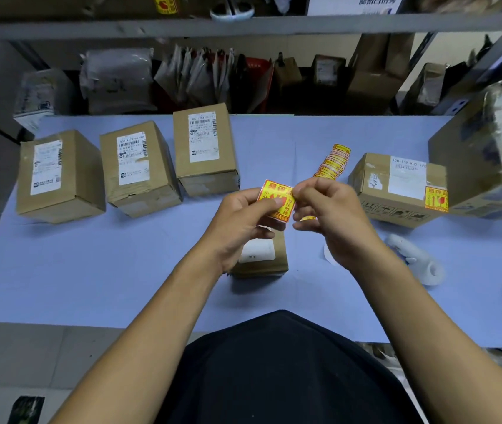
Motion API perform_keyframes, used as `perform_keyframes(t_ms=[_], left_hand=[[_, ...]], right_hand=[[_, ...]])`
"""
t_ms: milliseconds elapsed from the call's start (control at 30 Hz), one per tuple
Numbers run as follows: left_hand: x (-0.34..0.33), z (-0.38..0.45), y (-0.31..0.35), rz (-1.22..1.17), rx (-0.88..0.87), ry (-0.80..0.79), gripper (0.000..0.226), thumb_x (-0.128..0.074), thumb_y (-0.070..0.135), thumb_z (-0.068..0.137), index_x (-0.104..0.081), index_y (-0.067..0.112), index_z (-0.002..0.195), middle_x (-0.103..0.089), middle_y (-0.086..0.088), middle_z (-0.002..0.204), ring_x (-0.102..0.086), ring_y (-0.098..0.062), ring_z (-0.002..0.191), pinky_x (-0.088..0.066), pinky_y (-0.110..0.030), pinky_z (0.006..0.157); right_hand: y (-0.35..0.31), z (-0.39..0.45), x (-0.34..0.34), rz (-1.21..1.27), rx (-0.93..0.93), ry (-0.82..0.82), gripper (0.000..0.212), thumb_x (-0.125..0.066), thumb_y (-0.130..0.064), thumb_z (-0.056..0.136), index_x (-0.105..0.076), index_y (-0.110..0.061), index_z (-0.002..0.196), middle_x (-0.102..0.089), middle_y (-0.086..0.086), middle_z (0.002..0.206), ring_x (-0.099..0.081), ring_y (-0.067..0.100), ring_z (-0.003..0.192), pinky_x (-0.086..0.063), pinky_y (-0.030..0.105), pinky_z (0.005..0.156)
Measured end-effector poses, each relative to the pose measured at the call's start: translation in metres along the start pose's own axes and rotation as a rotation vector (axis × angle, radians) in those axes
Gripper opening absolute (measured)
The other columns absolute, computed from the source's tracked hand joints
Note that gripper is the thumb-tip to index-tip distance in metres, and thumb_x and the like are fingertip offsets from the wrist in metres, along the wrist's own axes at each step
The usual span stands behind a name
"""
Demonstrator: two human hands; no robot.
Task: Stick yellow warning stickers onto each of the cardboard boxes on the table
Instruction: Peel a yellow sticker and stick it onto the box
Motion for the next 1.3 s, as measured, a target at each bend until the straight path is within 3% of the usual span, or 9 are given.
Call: perform_keyframes(t_ms=[100, 200, 300, 700, 1067, 1300], left_hand=[[-0.001, -0.001, 0.006, 0.001, -0.054, 0.066, 0.013, -0.062, 0.016, 0.097, -0.075, 0.015, 0.093, -0.072, -0.004, 0.076, -0.064, -0.013, 0.063, -0.047, -0.020, 0.056], [0.002, -0.001, 0.007, -0.320, -0.012, 0.180, 0.013, -0.062, 0.018, 0.097, -0.072, 0.015, 0.089, -0.070, -0.003, 0.073, -0.063, -0.010, 0.060, -0.049, -0.019, 0.053], [0.003, 0.001, 0.005, -0.446, 0.023, 0.203, 0.011, -0.062, 0.018, 0.096, -0.070, 0.016, 0.088, -0.070, -0.001, 0.073, -0.065, -0.009, 0.061, -0.051, -0.020, 0.055], [0.000, -0.002, -0.001, -0.486, 0.059, 0.181, 0.011, -0.063, 0.017, 0.096, -0.070, 0.011, 0.091, -0.073, -0.002, 0.074, -0.068, -0.011, 0.062, -0.053, -0.021, 0.055], [-0.001, -0.003, 0.000, -0.476, 0.052, 0.166, 0.031, -0.063, 0.015, 0.096, -0.078, 0.016, 0.069, -0.072, -0.003, 0.071, -0.066, -0.011, 0.060, -0.053, -0.022, 0.053], [0.003, -0.004, -0.002, -0.421, 0.034, 0.214, 0.013, -0.062, 0.015, 0.096, -0.071, 0.011, 0.089, -0.072, -0.004, 0.072, -0.067, -0.011, 0.061, -0.053, -0.022, 0.054]], right_hand=[[-0.012, 0.003, 0.003, -0.041, 0.085, 0.037, 0.009, -0.062, -0.011, 0.092, -0.069, -0.013, 0.086, -0.065, -0.006, 0.061, -0.058, 0.009, 0.057, -0.054, 0.024, 0.057], [-0.008, 0.000, 0.001, 0.079, 0.035, -0.006, 0.006, -0.065, -0.016, 0.093, -0.070, -0.015, 0.090, -0.070, -0.004, 0.073, -0.062, 0.011, 0.064, -0.056, 0.025, 0.062], [-0.004, -0.006, -0.008, 0.056, 0.051, -0.093, 0.008, -0.067, -0.012, 0.091, -0.073, -0.015, 0.087, -0.070, 0.000, 0.077, -0.062, 0.011, 0.068, -0.057, 0.027, 0.065], [-0.005, -0.004, -0.013, 0.059, 0.066, -0.080, 0.007, -0.066, -0.010, 0.092, -0.071, -0.010, 0.089, -0.070, 0.000, 0.073, -0.064, 0.010, 0.068, -0.058, 0.027, 0.061], [-0.004, -0.005, -0.015, 0.098, 0.028, -0.113, 0.015, -0.059, -0.006, 0.094, -0.069, -0.012, 0.084, -0.071, 0.001, 0.075, -0.066, 0.014, 0.071, -0.058, 0.029, 0.058], [-0.004, -0.006, -0.015, 0.096, 0.026, -0.110, 0.017, -0.060, -0.007, 0.094, -0.071, -0.012, 0.082, -0.070, 0.005, 0.075, -0.066, 0.016, 0.072, -0.058, 0.031, 0.058]])
Point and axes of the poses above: each hand's wrist, its own z-axis towards the middle knuckle, its own x-axis out of the back of the hand, y = z × x, the point moved 7 cm from there along z, towards the middle knuckle
